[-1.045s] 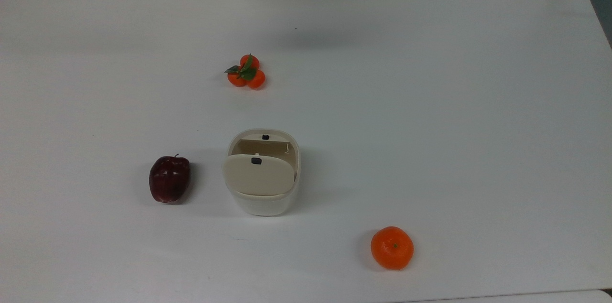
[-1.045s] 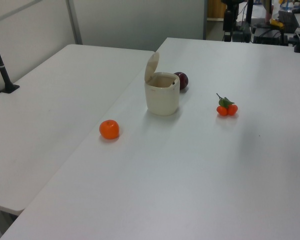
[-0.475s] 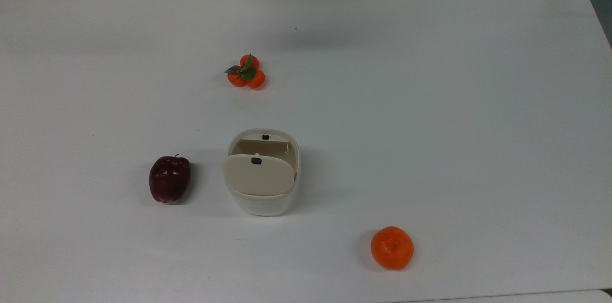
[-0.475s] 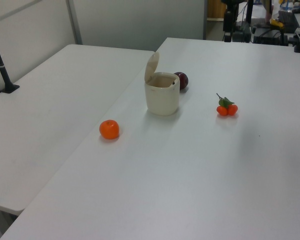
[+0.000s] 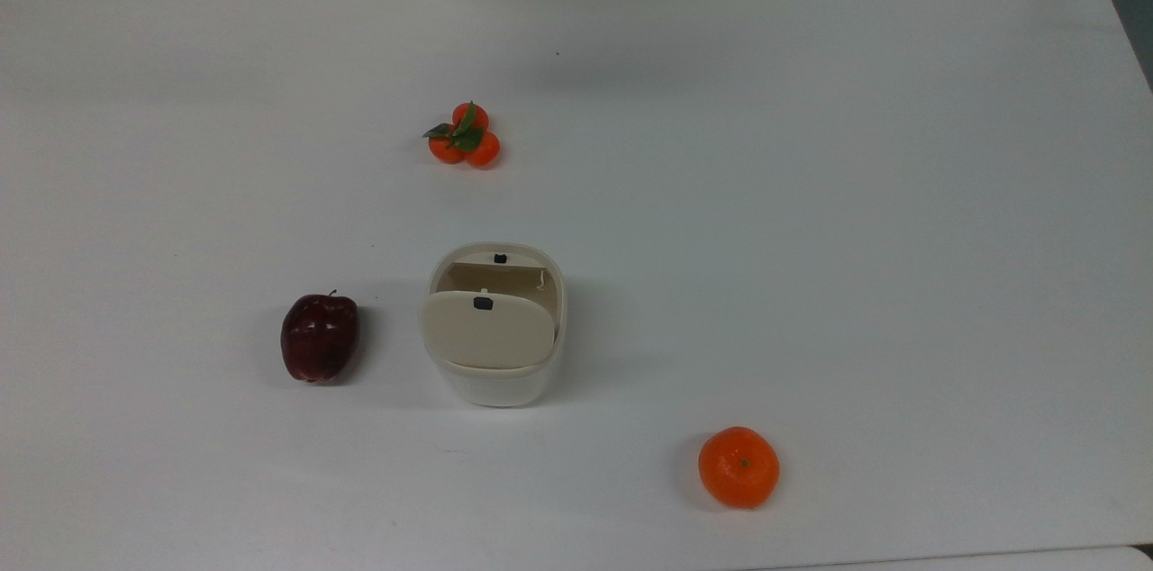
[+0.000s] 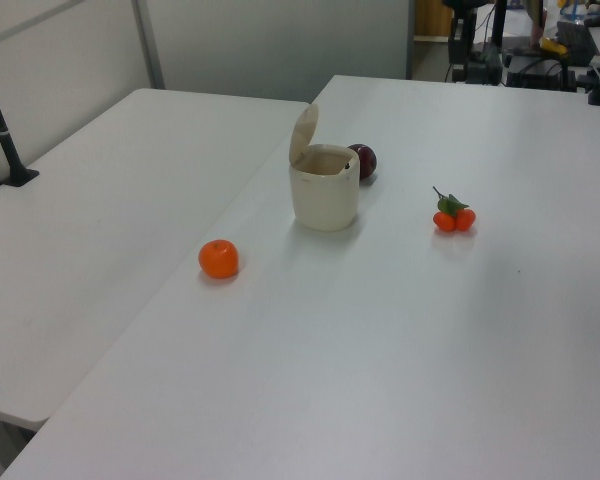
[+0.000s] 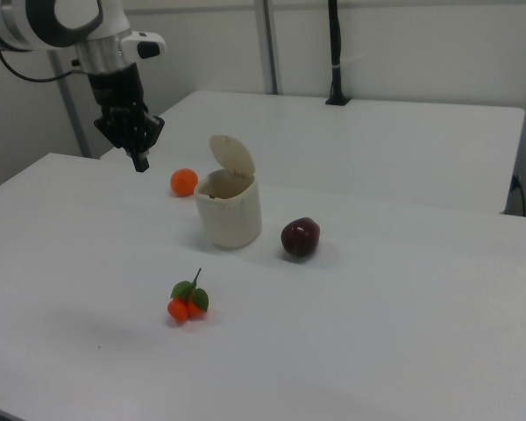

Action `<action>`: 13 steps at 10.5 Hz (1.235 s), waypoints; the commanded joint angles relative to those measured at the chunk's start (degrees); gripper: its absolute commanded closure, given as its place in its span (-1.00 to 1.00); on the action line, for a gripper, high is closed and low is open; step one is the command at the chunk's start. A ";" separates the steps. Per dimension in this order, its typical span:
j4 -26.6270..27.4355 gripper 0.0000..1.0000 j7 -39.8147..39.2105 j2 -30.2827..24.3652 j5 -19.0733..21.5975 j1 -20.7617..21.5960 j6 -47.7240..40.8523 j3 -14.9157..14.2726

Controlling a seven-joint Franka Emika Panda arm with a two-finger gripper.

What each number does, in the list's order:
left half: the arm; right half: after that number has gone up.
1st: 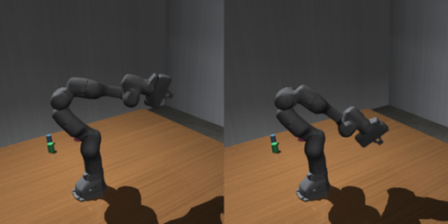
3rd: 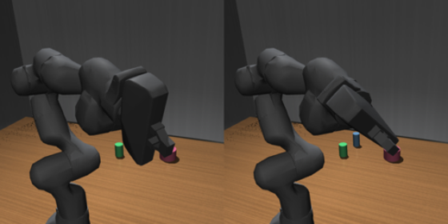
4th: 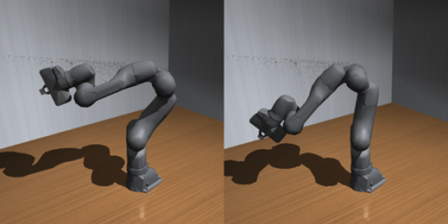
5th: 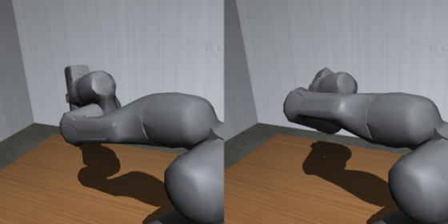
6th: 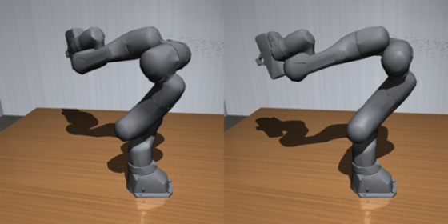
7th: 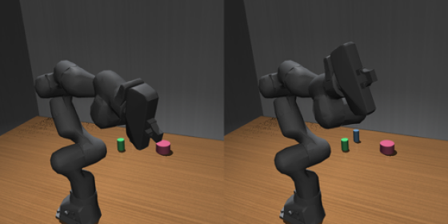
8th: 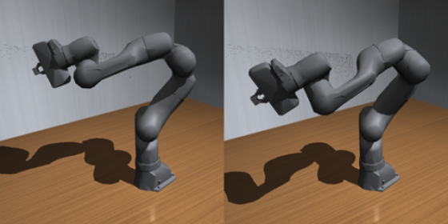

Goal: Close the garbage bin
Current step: 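Move the gripper down toward the open lid of the cream bin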

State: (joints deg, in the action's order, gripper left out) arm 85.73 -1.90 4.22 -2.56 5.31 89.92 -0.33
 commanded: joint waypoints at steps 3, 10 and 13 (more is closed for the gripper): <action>0.93 1.00 -0.39 0.70 -0.78 0.06 2.26 -0.11; 1.02 1.00 4.88 8.24 0.01 -0.12 34.23 -0.19; 1.02 1.00 5.23 13.25 -0.61 -0.65 50.22 -0.19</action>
State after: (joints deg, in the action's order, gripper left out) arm 86.38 1.84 14.74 -2.55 4.72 130.86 -0.39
